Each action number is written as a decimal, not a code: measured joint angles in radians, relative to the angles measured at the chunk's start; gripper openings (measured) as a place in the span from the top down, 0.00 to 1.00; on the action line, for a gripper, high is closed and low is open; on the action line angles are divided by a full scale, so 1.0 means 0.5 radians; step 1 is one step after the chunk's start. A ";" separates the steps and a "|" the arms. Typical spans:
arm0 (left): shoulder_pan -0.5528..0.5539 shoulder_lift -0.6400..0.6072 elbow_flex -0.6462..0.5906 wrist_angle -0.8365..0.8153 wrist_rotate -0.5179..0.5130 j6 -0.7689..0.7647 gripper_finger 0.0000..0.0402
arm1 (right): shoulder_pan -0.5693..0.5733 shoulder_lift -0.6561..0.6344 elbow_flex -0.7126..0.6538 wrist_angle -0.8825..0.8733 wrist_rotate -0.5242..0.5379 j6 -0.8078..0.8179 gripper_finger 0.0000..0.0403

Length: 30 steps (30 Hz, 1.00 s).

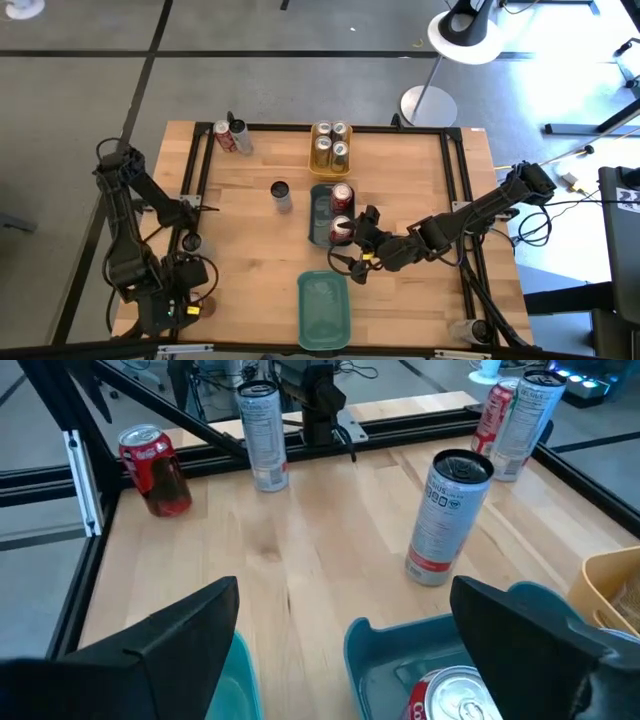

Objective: Sort soda cans
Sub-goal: Put the bottom red, white soda can into the blue bin

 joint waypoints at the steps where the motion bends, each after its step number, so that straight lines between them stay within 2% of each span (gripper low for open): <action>1: -0.014 0.011 0.000 0.001 0.000 0.000 0.02 | 0.000 0.000 0.000 -0.001 -0.002 0.003 0.10; 7: -0.082 0.077 0.000 0.106 0.004 0.001 0.02 | 0.000 0.000 0.000 0.001 -0.029 0.015 0.10; 15: -0.165 0.227 0.000 0.085 0.006 -0.014 0.02 | 0.000 0.000 0.000 0.000 -0.029 0.019 0.10; 25: -0.169 0.396 0.000 0.122 0.005 -0.027 0.02 | 0.002 0.000 0.000 -0.004 -0.035 0.018 0.10; 30: -0.168 0.461 -0.001 0.118 0.050 -0.132 0.02 | 0.002 0.000 0.000 -0.006 -0.064 0.011 0.10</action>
